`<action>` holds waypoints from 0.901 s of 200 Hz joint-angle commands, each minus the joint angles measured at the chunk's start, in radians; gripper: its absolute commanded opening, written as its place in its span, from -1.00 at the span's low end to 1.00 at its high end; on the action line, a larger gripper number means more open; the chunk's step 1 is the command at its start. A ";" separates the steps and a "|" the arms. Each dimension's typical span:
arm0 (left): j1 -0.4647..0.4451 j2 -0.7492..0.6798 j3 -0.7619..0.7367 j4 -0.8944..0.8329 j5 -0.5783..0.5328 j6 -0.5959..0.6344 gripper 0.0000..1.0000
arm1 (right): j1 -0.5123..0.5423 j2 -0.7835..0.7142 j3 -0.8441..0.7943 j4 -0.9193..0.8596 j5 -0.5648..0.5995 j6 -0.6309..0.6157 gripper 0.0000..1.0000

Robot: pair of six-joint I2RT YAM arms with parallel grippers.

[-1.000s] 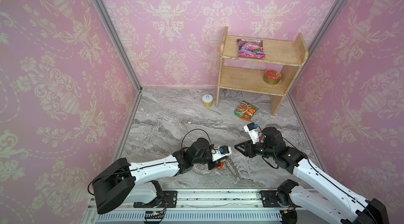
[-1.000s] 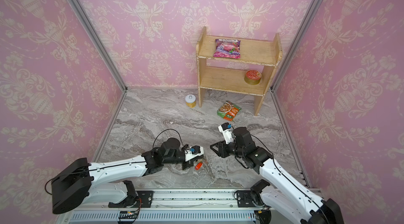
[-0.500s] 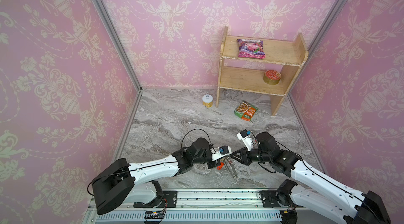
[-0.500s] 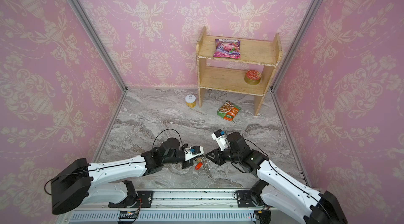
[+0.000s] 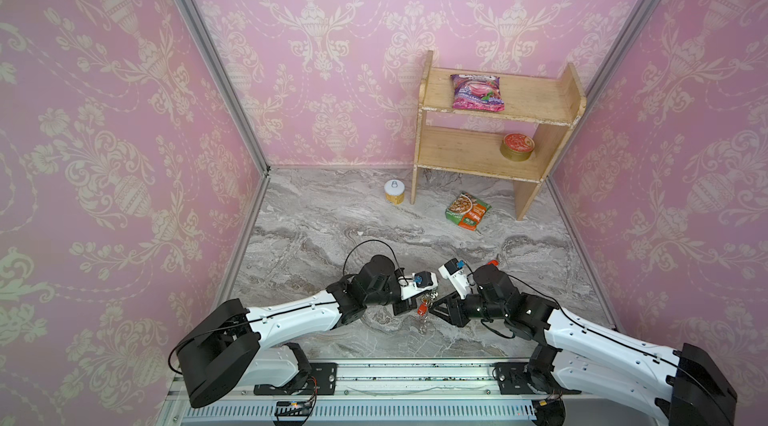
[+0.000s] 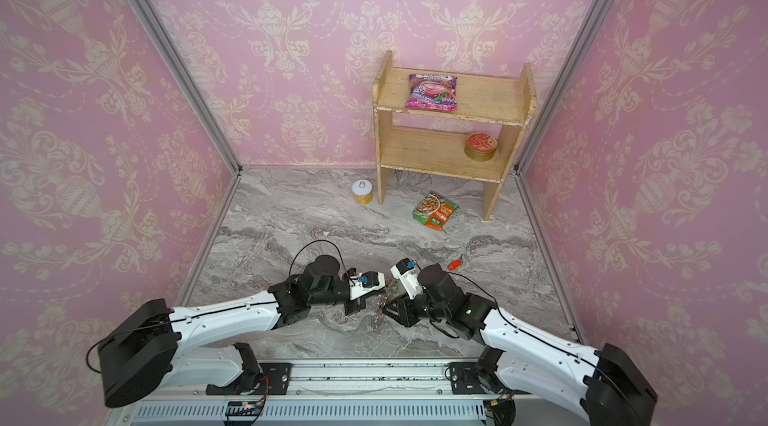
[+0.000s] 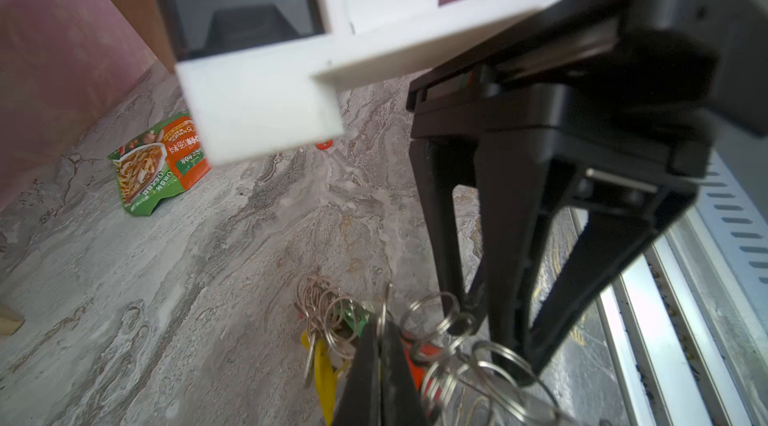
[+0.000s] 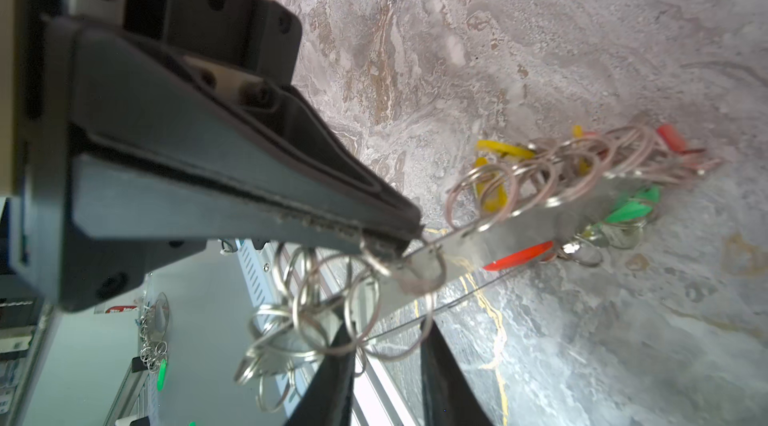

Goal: Put the keys on the keyring
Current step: 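Grasp the plate edge with the right gripper beside the left gripper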

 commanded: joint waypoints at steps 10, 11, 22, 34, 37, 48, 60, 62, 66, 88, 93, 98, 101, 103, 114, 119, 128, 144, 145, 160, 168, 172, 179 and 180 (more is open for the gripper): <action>0.004 -0.011 -0.004 0.034 0.048 0.022 -1.00 | 0.008 -0.015 -0.007 0.012 0.050 -0.025 -0.39; 0.004 -0.011 -0.004 0.034 0.047 0.022 -1.00 | 0.007 -0.020 -0.006 0.006 0.052 -0.028 -0.38; 0.004 -0.016 -0.010 0.036 0.049 0.028 -1.00 | 0.006 -0.076 -0.002 -0.050 0.074 -0.068 -0.33; 0.006 -0.021 -0.018 0.040 0.052 0.038 -1.00 | 0.000 -0.136 0.005 -0.110 0.090 -0.116 -0.28; 0.006 -0.021 -0.019 0.042 0.052 0.040 -1.00 | -0.003 -0.148 0.007 -0.119 0.090 -0.127 -0.27; 0.008 -0.022 -0.029 0.050 0.056 0.046 -1.00 | -0.014 -0.179 0.019 -0.155 0.083 -0.169 -0.24; 0.013 -0.021 -0.037 0.064 0.061 0.052 -1.00 | -0.024 -0.192 0.036 -0.197 0.085 -0.216 -0.24; 0.013 -0.021 -0.038 0.066 0.062 0.052 -1.00 | -0.026 -0.192 0.040 -0.203 0.086 -0.226 -0.24; 0.014 -0.021 -0.039 0.069 0.065 0.053 -1.00 | -0.029 -0.193 0.047 -0.214 0.092 -0.243 -0.25; 0.020 -0.025 -0.047 0.099 0.080 0.049 -1.00 | -0.046 -0.189 0.068 -0.232 0.135 -0.342 -0.34; 0.022 -0.026 -0.048 0.108 0.085 0.046 -1.00 | -0.047 -0.189 0.068 -0.226 0.144 -0.366 -0.36; 0.025 -0.026 -0.049 0.116 0.091 0.044 -1.00 | -0.048 -0.190 0.068 -0.219 0.153 -0.394 -0.38; 0.027 -0.027 -0.048 0.119 0.095 0.043 -1.00 | -0.049 -0.191 0.064 -0.214 0.157 -0.401 -0.38; 0.028 -0.027 -0.049 0.123 0.098 0.042 -1.00 | -0.049 -0.192 0.064 -0.211 0.160 -0.413 -0.38; 0.034 -0.027 -0.049 0.140 0.111 0.036 -1.00 | -0.070 -0.201 0.049 -0.176 0.154 -0.442 -0.40; 0.038 -0.026 -0.048 0.148 0.120 0.034 -1.00 | -0.089 -0.205 0.033 -0.140 0.119 -0.441 -0.40; 0.044 -0.025 -0.048 0.156 0.131 0.033 -1.00 | -0.100 -0.215 0.014 -0.102 0.103 -0.454 -0.40; 0.057 -0.023 -0.047 0.165 0.150 0.035 -1.00 | -0.103 -0.234 0.004 -0.067 0.128 -0.488 -0.40; 0.057 -0.023 -0.047 0.165 0.151 0.036 -1.00 | -0.102 -0.234 0.003 -0.066 0.129 -0.492 -0.40; 0.067 -0.019 -0.046 0.169 0.167 0.043 -1.00 | -0.102 -0.238 -0.005 -0.034 0.157 -0.516 -0.40; 0.071 -0.016 -0.045 0.169 0.175 0.046 -1.00 | -0.102 -0.229 0.000 -0.029 0.156 -0.530 -0.40; 0.073 -0.014 -0.044 0.170 0.178 0.046 -1.00 | -0.102 -0.222 0.001 -0.027 0.153 -0.536 -0.40; 0.076 -0.011 -0.043 0.175 0.184 0.047 -1.00 | -0.102 -0.207 0.007 -0.027 0.141 -0.544 -0.41; 0.077 -0.011 -0.043 0.176 0.186 0.047 -1.00 | -0.102 -0.205 0.009 -0.026 0.140 -0.545 -0.41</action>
